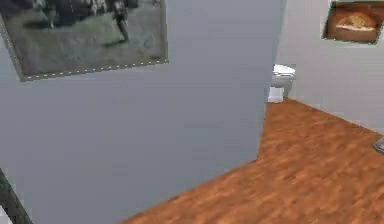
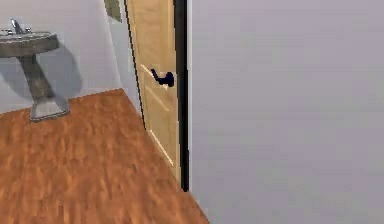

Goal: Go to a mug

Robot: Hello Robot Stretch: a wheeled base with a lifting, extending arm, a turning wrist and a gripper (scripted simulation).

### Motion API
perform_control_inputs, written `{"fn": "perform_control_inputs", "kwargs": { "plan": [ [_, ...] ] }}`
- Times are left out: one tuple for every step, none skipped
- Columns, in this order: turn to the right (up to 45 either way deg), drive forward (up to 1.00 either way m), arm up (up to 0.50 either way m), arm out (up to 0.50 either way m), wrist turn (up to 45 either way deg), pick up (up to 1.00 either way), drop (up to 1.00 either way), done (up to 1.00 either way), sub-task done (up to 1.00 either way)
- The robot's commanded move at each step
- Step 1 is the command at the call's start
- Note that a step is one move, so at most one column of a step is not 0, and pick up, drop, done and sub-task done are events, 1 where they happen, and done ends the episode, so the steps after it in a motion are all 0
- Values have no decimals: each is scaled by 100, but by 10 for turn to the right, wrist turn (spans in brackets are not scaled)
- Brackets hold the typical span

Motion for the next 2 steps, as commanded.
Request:
{"fn": "perform_control_inputs", "kwargs": {
  "plan": [
    [-450, 0, 0, 0, 0, 0, 0, 0, 0],
    [-450, 0, 0, 0, 0, 0, 0, 0, 0]
  ]
}}
